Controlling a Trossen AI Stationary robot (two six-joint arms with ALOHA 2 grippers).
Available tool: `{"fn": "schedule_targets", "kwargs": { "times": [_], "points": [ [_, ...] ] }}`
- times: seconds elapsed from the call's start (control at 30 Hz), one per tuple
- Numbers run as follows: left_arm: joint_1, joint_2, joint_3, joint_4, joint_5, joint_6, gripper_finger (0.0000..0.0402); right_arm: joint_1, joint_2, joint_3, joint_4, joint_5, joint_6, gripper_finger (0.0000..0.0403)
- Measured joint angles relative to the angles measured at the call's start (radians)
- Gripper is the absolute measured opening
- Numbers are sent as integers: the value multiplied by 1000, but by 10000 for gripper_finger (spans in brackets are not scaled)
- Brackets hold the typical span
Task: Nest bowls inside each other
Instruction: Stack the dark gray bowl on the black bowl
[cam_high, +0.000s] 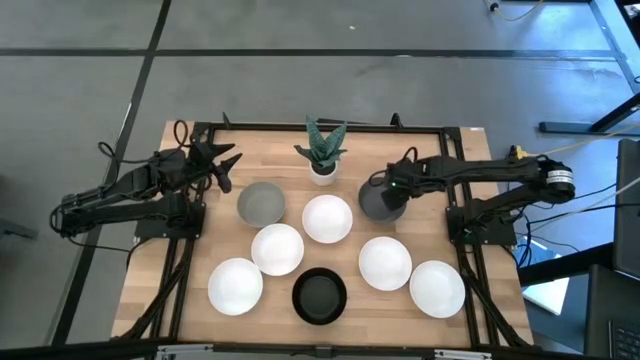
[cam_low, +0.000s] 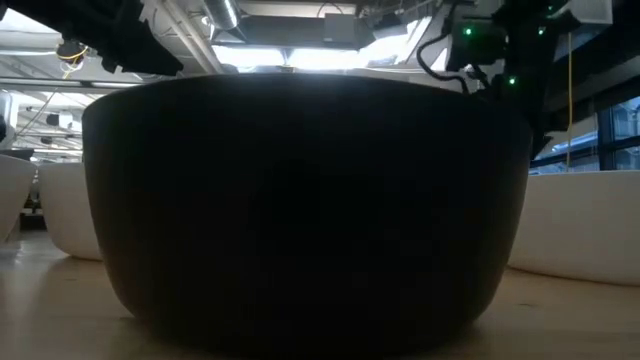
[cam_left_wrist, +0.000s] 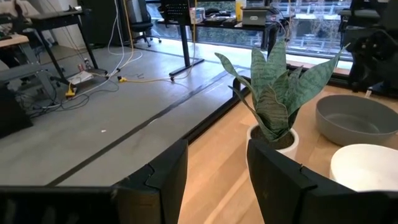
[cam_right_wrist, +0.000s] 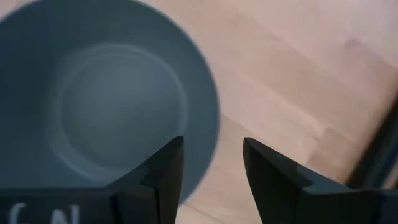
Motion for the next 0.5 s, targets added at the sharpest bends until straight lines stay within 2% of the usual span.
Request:
{"fn": "schedule_targets", "kwargs": {
  "times": [0.4,0.5],
  "points": [
    [0,0,0,-2,0,-2,161,-49,0,-142,177,-55,-7,167],
    [0,0,0,-2,0,0,161,-54,0,-155,208,-64,-5,153]
  ]
}}
